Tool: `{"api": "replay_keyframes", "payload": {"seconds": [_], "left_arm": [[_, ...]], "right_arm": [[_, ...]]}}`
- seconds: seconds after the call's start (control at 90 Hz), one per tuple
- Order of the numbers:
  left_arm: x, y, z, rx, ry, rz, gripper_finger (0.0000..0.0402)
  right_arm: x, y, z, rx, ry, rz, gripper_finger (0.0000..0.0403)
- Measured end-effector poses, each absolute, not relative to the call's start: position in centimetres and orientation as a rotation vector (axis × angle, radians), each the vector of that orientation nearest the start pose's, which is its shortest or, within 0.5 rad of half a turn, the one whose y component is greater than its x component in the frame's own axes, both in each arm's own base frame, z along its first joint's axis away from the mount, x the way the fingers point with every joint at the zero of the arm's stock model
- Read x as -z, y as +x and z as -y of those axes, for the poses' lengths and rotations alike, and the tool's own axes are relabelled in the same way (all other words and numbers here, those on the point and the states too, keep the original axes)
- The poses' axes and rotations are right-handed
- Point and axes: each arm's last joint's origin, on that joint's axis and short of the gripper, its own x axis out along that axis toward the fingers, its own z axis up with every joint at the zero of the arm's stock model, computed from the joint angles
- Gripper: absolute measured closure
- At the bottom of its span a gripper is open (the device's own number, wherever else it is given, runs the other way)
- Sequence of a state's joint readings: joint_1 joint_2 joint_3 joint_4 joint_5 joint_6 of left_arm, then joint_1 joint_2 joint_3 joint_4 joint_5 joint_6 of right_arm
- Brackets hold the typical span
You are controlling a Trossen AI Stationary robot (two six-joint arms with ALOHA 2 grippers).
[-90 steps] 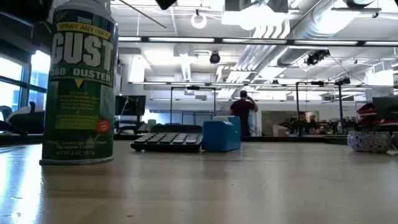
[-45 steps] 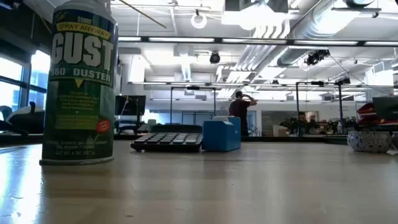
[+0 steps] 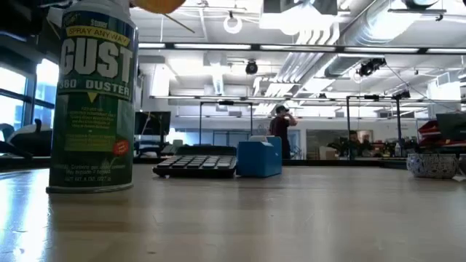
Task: Apply microfiber cloth
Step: Wipe the tablet with the orange microfiber cloth
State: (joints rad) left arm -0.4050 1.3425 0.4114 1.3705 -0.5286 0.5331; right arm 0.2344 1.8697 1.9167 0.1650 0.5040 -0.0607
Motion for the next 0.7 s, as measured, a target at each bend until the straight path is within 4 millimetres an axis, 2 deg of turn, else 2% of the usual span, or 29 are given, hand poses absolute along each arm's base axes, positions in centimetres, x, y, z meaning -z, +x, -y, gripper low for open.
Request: {"api": "replay_keyframes", "payload": {"seconds": [0.256, 0.489, 0.7], "left_arm": [[-26.2, 23.3, 8.4, -0.272, 0.387, 0.433, 0.0399], [-28.7, 24.0, 8.3, -0.341, 0.453, 0.498, 0.0399], [-29.5, 23.7, 8.4, -0.326, 0.478, 0.531, 0.0399]], "right_arm": [[-43.7, 42.5, -8.9, 0.306, 0.010, 0.119, 0.0403], [-41.6, 44.1, -9.2, 0.318, 0.014, 0.079, 0.0403], [-41.8, 44.1, -9.3, 0.304, 0.033, 0.096, 0.0403]]}}
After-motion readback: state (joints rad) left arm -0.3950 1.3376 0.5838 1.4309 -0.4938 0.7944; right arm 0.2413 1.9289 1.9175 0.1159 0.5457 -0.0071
